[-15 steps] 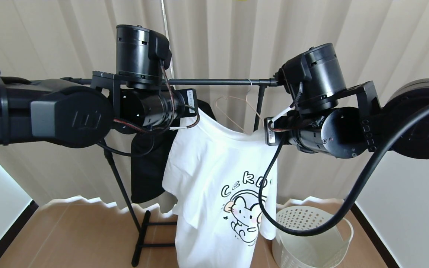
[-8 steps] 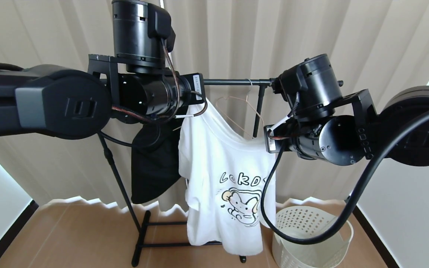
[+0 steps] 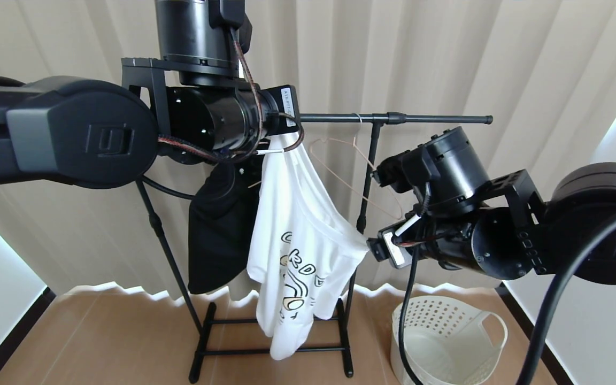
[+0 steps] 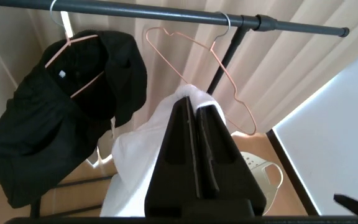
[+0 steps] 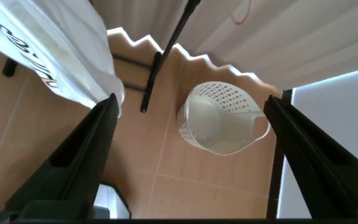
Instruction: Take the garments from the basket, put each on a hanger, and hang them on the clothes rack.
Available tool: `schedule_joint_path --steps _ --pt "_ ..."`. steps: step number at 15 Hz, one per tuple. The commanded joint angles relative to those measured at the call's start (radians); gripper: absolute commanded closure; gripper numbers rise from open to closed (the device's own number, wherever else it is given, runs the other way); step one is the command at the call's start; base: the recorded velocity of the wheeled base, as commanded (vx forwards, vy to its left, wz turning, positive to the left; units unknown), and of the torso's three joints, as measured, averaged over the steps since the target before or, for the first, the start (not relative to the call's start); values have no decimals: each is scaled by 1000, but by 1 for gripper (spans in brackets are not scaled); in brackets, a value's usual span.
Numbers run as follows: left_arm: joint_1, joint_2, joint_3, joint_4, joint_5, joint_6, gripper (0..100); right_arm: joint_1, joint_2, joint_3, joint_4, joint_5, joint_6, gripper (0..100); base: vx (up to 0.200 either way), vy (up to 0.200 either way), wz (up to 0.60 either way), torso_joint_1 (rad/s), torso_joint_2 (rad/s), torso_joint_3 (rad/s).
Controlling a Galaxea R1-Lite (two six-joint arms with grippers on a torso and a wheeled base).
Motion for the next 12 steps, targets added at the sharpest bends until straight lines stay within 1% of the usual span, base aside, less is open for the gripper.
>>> schedule_joint_path --steps 1,4,6,7,8,10,12 --pt "-11 -2 -7 -1 1 0 100 14 -53 74 -60 120 -38 0 0 0 0 0 0 0" --pt "-23 -3 -5 1 1 1 100 2 -96 198 -259 322 -118 0 0 0 0 0 0 0" --pt "-23 -3 1 1 1 1 100 -12 -116 247 -351 405 -133 0 0 0 0 0 0 0" --pt "-23 -5 1 1 1 1 100 -12 -119 253 -377 419 -133 0 0 0 0 0 0 0" --pt "-22 -5 1 1 1 1 100 -14 -115 263 -451 437 -127 0 0 0 0 0 0 0" --pt "-26 -11 3 2 1 1 100 -12 -106 273 -534 437 -113 0 0 0 0 0 0 0" --pt "-28 -14 4 2 1 1 100 -11 -80 264 -578 434 -83 0 0 0 0 0 0 0"
